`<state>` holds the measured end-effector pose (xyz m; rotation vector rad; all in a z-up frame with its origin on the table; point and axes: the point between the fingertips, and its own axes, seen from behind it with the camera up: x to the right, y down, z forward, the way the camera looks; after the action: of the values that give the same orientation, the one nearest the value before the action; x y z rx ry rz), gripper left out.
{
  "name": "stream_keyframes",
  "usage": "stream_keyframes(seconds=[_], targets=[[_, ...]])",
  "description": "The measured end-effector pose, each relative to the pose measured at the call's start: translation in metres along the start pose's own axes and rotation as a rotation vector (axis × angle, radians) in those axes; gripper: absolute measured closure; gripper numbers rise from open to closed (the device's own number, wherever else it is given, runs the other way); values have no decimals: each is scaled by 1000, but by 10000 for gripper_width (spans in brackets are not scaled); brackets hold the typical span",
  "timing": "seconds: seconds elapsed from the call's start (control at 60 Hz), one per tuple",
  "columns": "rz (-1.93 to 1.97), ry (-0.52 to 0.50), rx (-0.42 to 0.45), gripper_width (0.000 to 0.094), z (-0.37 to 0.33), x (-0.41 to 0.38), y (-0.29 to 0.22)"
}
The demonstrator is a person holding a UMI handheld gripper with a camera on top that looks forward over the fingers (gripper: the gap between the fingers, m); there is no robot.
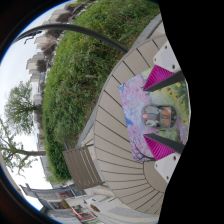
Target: Arrange mouse
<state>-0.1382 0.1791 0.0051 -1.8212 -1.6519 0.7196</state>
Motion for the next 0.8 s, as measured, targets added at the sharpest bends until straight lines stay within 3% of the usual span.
stream_keyframes(seconds=[0.217, 0.45, 0.583, 0.8], targets=[[-27, -12, -6, 90, -141, 8, -14], [-54, -4, -40, 89, -288, 20, 39], [-63, -10, -57, 91, -330, 22, 71], [-54, -30, -67, 91, -342, 20, 91]])
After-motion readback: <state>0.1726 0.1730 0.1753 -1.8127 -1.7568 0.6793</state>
